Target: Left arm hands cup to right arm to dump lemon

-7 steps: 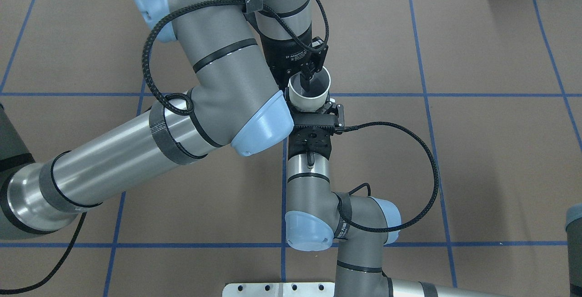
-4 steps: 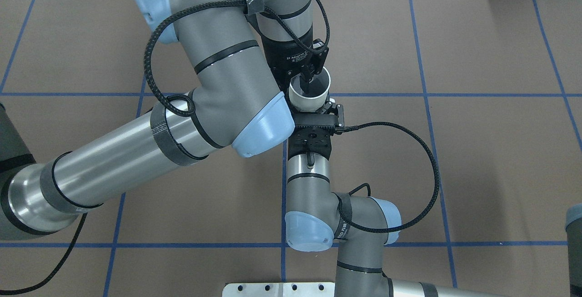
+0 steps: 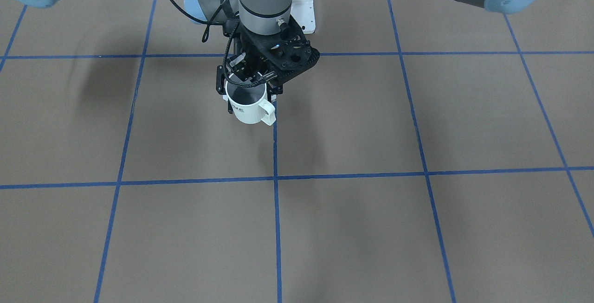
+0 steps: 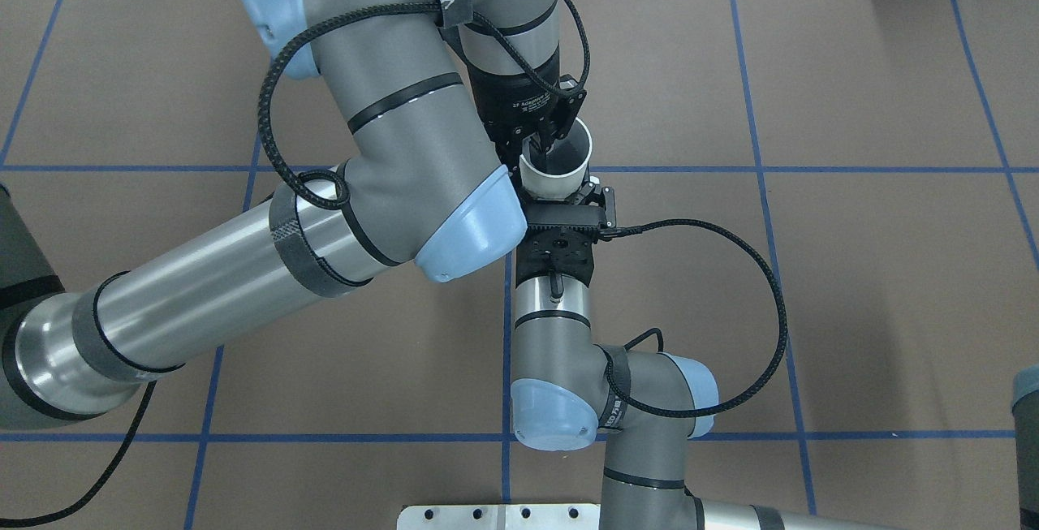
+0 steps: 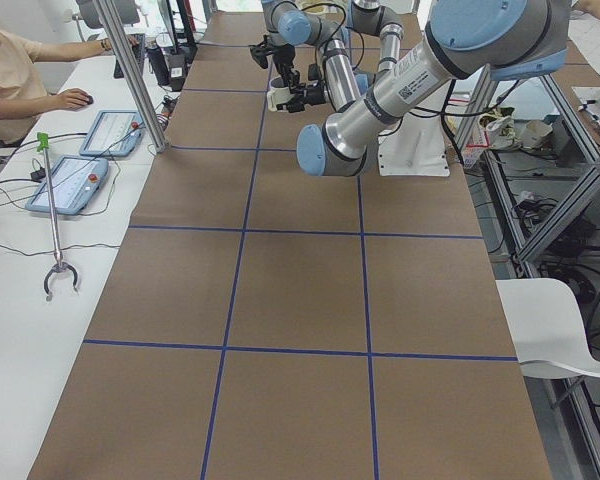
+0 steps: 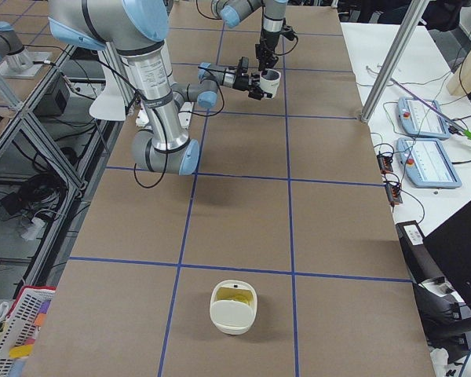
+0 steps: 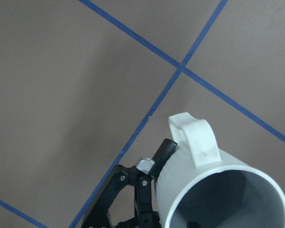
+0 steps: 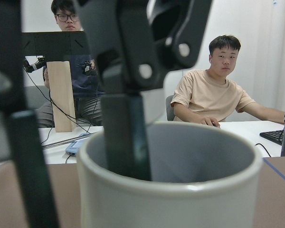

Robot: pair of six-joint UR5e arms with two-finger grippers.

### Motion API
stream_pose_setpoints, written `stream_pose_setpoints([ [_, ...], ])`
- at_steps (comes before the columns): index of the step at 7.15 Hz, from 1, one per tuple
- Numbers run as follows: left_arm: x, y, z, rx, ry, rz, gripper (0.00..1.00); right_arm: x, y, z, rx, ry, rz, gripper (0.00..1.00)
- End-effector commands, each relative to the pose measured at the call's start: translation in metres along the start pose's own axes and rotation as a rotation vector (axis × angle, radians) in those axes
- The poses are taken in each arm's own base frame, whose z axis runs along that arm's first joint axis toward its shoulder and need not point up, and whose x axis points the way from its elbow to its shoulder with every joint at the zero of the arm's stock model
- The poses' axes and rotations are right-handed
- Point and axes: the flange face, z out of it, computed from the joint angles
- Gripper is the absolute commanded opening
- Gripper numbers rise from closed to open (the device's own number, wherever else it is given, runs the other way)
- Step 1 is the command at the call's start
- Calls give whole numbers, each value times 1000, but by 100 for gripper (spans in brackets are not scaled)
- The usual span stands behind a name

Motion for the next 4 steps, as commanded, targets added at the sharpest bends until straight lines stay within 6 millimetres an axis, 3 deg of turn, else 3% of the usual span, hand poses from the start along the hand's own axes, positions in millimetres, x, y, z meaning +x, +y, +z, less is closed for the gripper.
stream_pose_setpoints([
  [1, 0, 0, -1, 0, 1, 1, 23, -3, -1, -8, -5, -12, 10, 24],
  [2, 0, 1, -1, -2, 1, 1, 6, -4, 0, -12, 1, -13, 8, 24],
  [4, 1, 1, -1, -3, 2, 2, 0, -2, 2, -11, 1, -11, 4, 24],
])
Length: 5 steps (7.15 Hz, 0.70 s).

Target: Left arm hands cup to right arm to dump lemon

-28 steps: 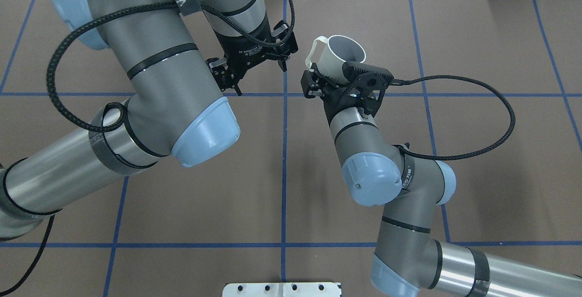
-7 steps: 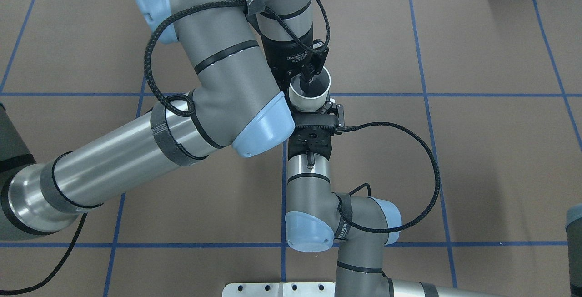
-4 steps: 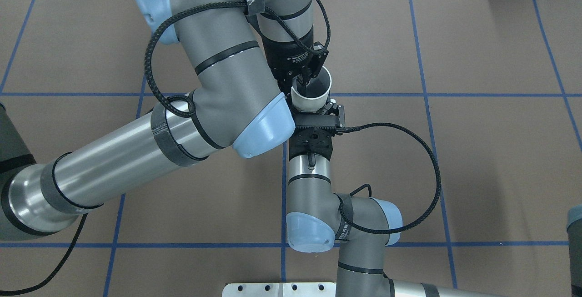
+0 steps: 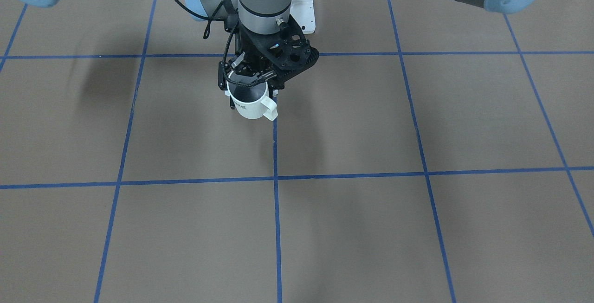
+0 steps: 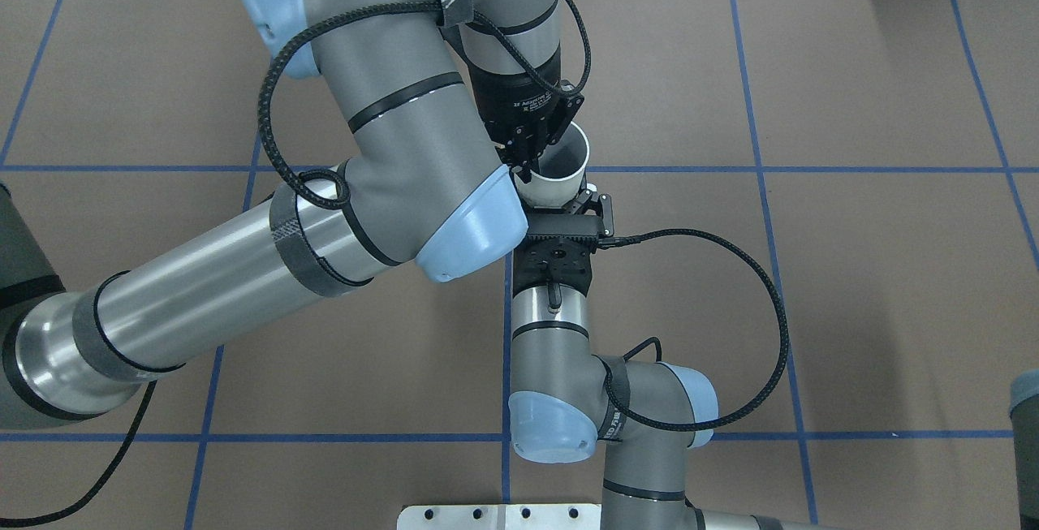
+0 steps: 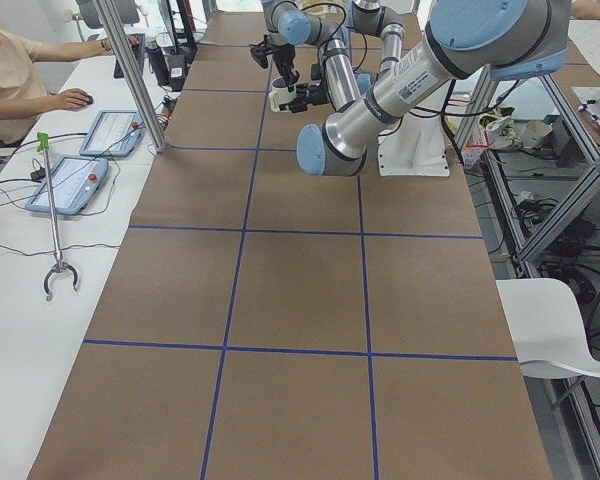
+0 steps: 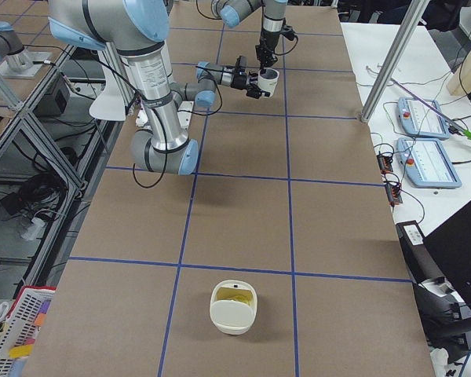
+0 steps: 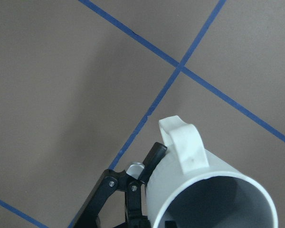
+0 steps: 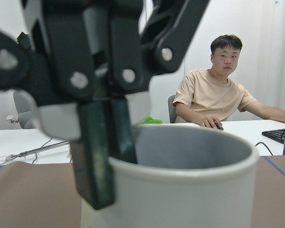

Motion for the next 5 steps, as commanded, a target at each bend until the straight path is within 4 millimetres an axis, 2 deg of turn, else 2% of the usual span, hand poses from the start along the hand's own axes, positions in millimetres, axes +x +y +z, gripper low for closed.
stream_pose_setpoints([
  [1, 0, 1, -1, -1, -1, -2, 0, 1, 2, -1, -2, 0, -4, 37],
  [2, 0, 1, -1, -2, 0, 0, 0, 5, -6, -5, -7, -9, 8, 99],
  [5, -1, 3, -6, -1, 8, 3, 0, 15, 4, -3, -12, -3, -14, 100],
])
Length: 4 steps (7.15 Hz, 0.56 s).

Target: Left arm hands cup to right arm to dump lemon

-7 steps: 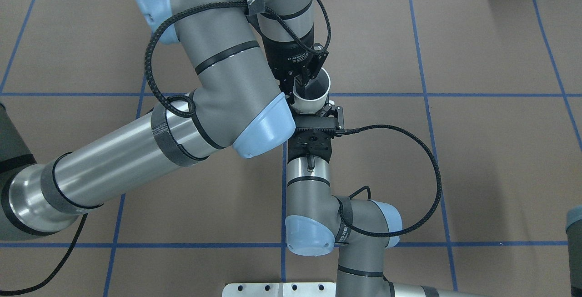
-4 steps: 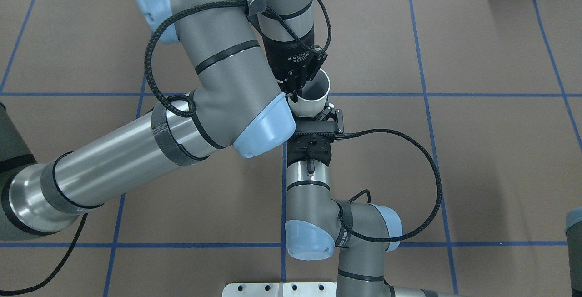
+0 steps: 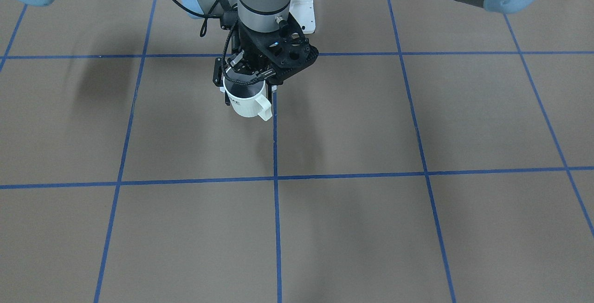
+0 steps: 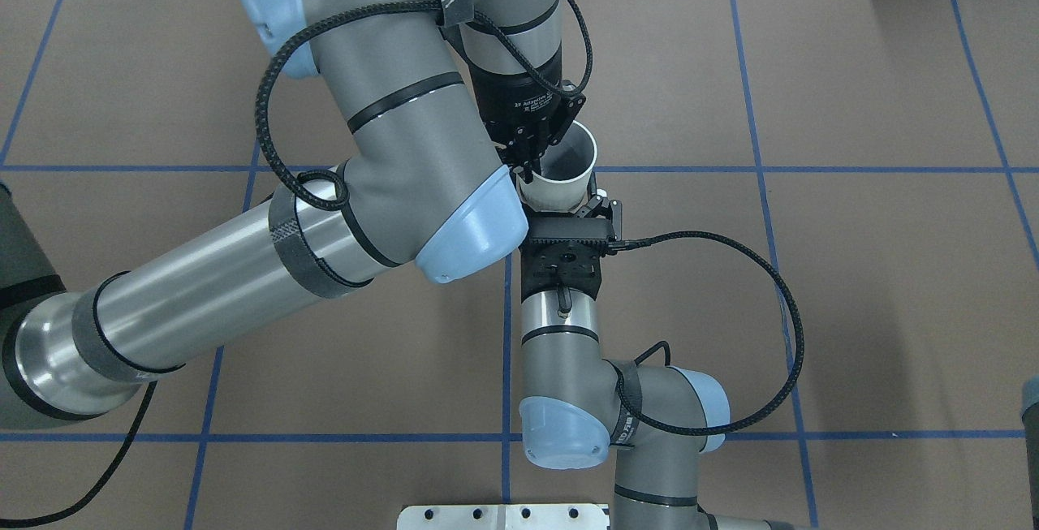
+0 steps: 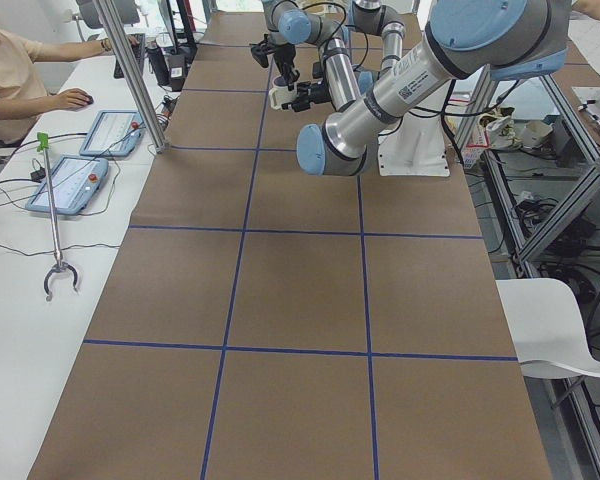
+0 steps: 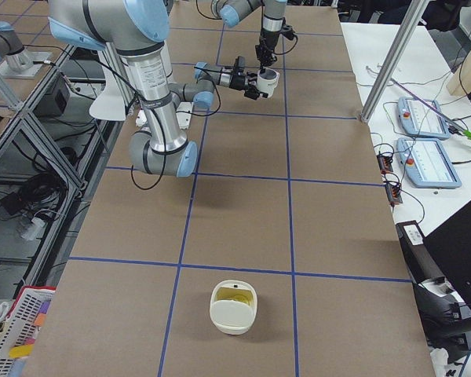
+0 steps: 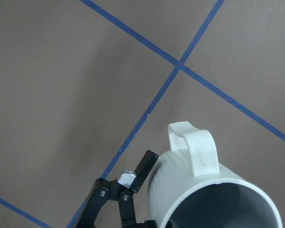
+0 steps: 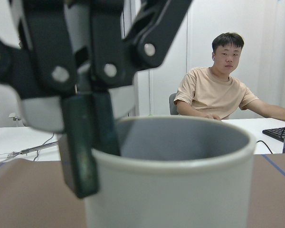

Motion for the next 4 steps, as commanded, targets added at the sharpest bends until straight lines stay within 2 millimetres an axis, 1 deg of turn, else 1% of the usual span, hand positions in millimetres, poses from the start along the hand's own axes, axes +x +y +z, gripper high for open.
stream_pose_setpoints([
  [1, 1, 0, -9, 7, 13, 3, 0, 7, 7, 2, -3, 6, -15, 100],
  [2, 0, -6, -21, 14, 31, -3, 0, 14, 14, 4, -7, 12, -31, 100],
  [4, -8, -17, -64, 41, 101, 9, 0, 31, 27, 5, -17, 17, -51, 100],
])
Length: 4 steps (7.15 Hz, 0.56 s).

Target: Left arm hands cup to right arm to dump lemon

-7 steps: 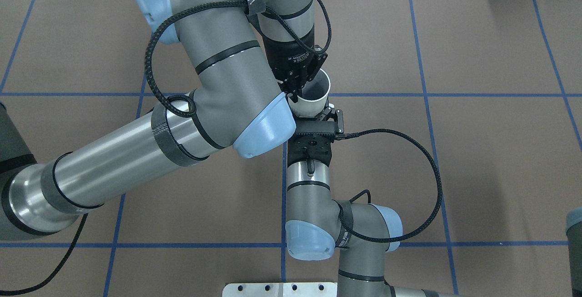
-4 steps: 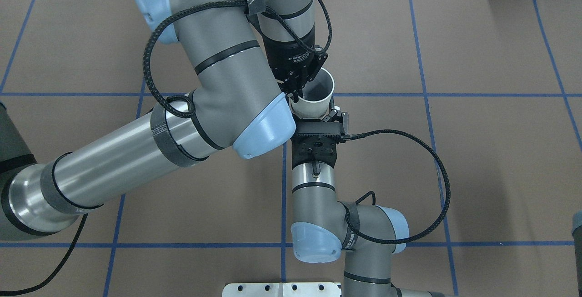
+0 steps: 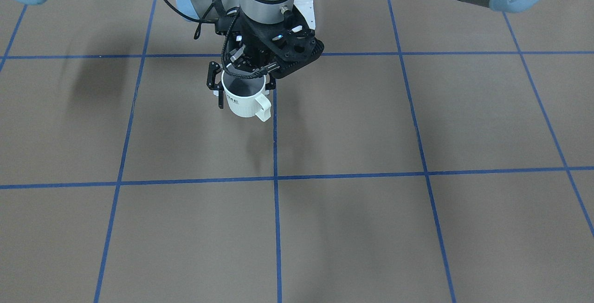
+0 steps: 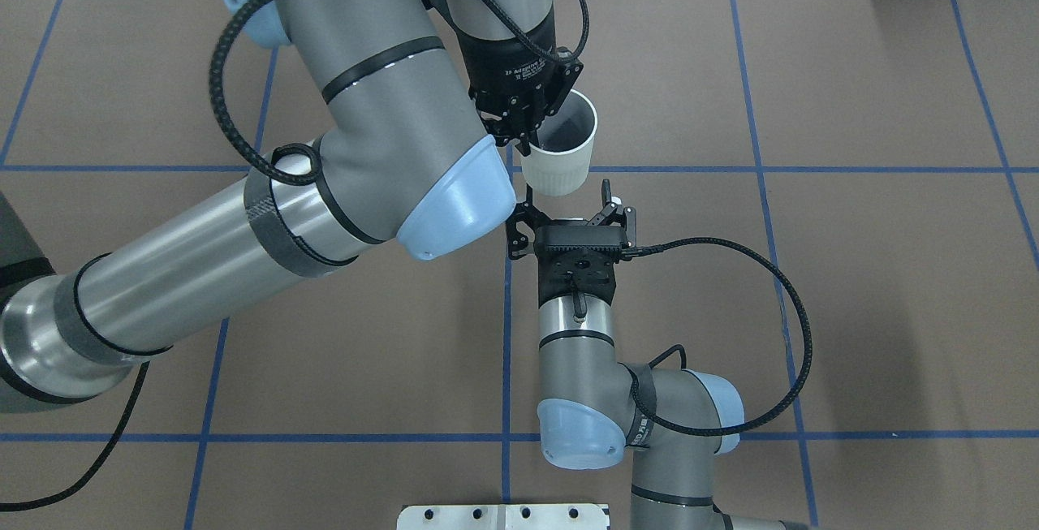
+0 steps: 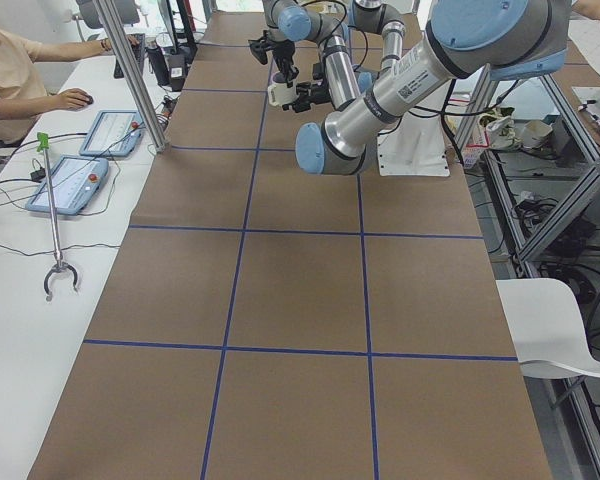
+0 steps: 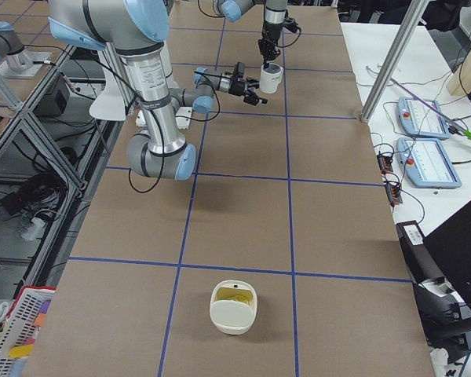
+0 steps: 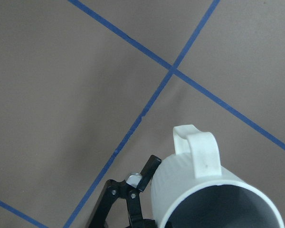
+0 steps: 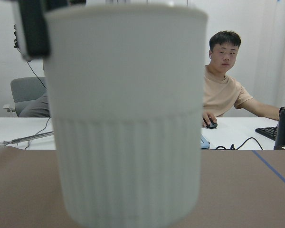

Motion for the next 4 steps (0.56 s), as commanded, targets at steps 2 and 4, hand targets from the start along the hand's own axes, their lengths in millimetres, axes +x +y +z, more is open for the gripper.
stream_pose_setpoints([
  [2, -54, -29, -30, 38, 66, 31, 0, 35, 22, 9, -70, -9, -105, 100],
  [4, -163, -80, -5, 68, 9, 209, 0, 50, 8, 26, -160, -115, -75, 100],
])
